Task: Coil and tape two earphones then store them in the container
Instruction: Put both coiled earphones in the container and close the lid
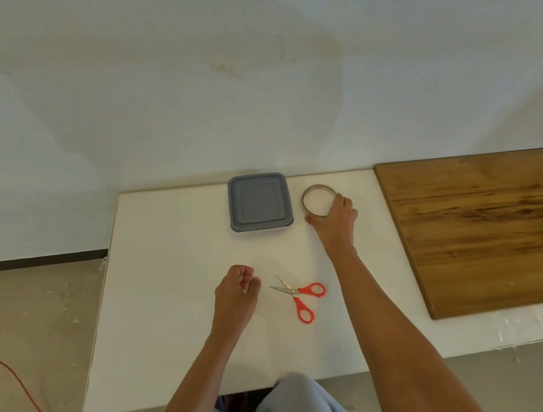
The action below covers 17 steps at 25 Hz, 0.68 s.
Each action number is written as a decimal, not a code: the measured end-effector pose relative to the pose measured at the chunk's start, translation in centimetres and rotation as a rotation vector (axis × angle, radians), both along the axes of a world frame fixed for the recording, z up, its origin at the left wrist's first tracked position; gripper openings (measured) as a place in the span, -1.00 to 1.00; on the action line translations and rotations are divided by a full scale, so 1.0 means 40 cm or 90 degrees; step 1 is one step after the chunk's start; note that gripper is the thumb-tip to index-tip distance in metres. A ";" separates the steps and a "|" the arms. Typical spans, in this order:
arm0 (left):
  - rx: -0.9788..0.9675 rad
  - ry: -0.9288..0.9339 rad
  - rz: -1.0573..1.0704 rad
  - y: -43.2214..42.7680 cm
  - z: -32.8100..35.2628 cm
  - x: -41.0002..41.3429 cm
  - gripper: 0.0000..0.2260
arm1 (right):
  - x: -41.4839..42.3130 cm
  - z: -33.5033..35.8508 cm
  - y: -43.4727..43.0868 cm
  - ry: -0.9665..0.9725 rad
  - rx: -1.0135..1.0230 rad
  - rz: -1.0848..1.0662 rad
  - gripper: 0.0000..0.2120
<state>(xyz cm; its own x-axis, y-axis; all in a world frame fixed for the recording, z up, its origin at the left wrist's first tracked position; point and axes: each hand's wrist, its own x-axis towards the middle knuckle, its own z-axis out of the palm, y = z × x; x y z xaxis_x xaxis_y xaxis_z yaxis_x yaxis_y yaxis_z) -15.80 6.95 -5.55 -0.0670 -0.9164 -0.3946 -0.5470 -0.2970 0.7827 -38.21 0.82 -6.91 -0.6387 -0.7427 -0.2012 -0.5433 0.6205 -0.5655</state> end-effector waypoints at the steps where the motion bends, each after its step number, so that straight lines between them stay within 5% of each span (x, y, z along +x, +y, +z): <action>1: 0.004 -0.005 -0.003 0.002 0.000 0.003 -0.88 | -0.004 -0.003 -0.005 0.004 0.015 0.006 -0.22; 7: 0.015 -0.022 -0.010 0.011 -0.003 0.021 -0.86 | 0.065 0.035 0.185 -0.011 -0.012 0.126 -0.16; 11: 0.032 -0.020 -0.030 0.023 0.022 0.017 -0.83 | 0.175 0.025 0.359 0.023 0.184 0.305 0.03; 17: 0.037 -0.030 -0.054 0.062 0.044 0.020 -0.83 | 0.176 0.014 0.403 -0.031 0.061 0.170 -0.50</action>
<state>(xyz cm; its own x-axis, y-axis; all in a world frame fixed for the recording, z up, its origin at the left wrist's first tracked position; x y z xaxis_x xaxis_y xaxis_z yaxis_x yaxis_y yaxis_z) -14.99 9.43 -3.80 -0.1241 -0.8834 -0.4519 -0.6078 -0.2924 0.7383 -31.17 16.94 -6.35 -0.4112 -0.8593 -0.3041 -0.6680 0.5110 -0.5409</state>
